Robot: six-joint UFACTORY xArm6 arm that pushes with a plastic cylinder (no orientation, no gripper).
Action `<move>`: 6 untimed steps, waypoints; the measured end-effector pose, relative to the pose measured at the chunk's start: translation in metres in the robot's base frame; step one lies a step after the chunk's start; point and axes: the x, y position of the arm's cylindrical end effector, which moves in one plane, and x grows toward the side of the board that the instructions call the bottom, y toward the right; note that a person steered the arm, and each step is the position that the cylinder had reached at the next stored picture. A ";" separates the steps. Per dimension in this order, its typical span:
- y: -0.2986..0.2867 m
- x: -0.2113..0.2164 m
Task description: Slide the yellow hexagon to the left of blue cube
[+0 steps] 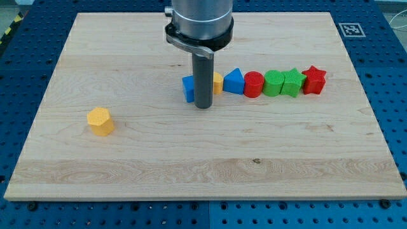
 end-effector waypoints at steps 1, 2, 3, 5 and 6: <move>0.007 0.000; 0.002 0.029; -0.025 0.066; -0.123 0.098; -0.153 0.090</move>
